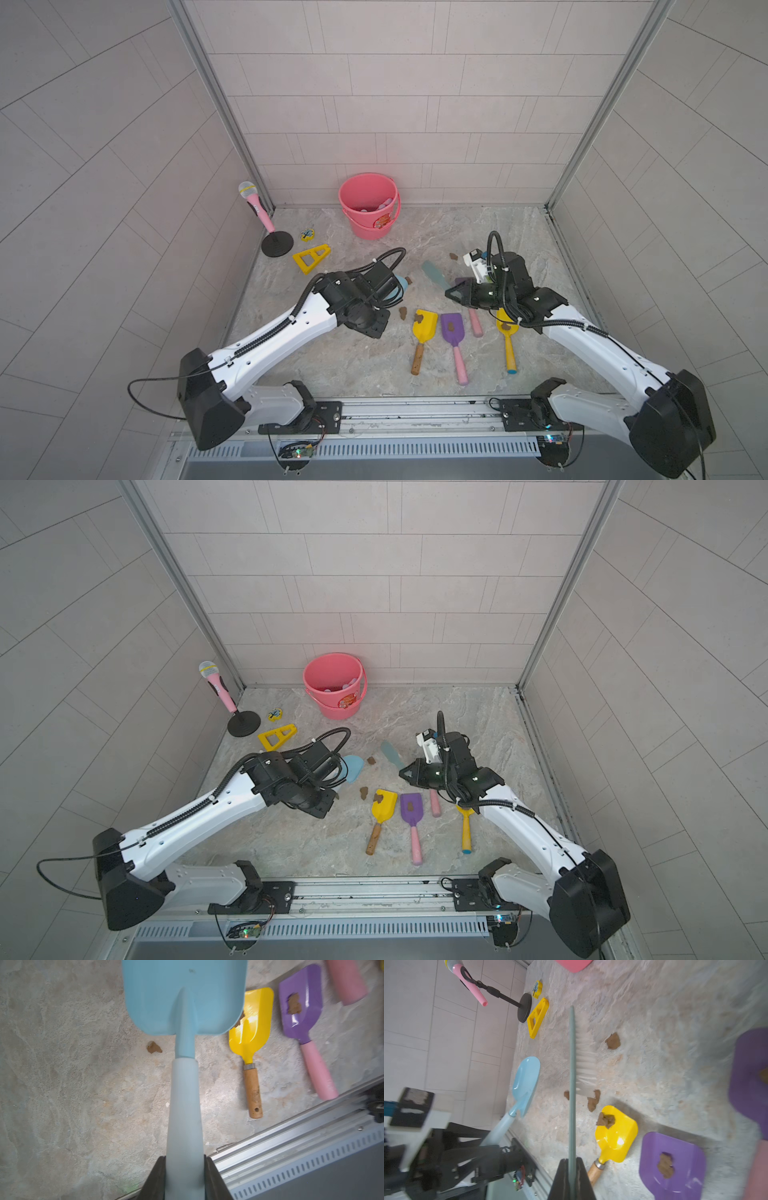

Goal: Brush the soil off the hand trowel and place it into the bucket
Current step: Brush off the soil from the hand trowel.

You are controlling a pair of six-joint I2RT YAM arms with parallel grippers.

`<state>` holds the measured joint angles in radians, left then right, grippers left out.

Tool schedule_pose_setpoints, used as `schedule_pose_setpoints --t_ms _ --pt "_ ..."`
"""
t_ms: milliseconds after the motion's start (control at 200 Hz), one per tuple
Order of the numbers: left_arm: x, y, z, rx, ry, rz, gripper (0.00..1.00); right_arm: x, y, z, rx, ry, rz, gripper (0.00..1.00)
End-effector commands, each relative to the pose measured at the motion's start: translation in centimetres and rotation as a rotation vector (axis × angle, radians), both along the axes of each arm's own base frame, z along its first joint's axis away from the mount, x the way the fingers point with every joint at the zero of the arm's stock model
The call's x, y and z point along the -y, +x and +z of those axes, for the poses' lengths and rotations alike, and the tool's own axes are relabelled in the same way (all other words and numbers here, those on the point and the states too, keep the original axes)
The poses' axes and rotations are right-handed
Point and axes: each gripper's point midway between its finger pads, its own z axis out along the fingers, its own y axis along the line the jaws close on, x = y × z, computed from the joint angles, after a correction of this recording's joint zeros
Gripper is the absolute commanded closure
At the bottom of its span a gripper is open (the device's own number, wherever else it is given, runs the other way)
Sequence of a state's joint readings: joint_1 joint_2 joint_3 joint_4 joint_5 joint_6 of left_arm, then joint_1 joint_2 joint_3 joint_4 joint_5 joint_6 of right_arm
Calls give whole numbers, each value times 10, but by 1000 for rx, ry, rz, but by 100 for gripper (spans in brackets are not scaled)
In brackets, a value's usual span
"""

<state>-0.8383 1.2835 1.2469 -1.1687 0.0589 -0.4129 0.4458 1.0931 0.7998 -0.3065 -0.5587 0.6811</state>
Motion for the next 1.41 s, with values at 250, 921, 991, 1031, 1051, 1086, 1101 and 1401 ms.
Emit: schedule_pose_setpoints --t_ms 250,921,991,1031,1051,1086,1101,1401 --pt "6 -15 51 -130 -92 41 100 -5 -27 -27 651 -894 429 100" --pt "4 -31 30 -296 -93 89 100 -73 -45 11 1209 -1286 590 100" --pt "5 -33 31 -305 -101 85 100 -65 -38 11 1205 -1322 555 100" --pt "6 -33 32 -308 -108 83 100 -59 -33 10 1186 -1337 531 100" --pt "6 -33 32 -308 -109 82 100 -55 -30 10 1173 -1341 516 100" --pt "7 -34 33 -311 -118 80 100 -48 -24 9 1151 -1339 485 100" --pt "8 -34 33 -312 -121 80 100 -44 -21 9 1141 -1339 470 100" --pt "15 -26 59 -244 -245 91 100 0 -11 -24 1008 -1337 390 100"
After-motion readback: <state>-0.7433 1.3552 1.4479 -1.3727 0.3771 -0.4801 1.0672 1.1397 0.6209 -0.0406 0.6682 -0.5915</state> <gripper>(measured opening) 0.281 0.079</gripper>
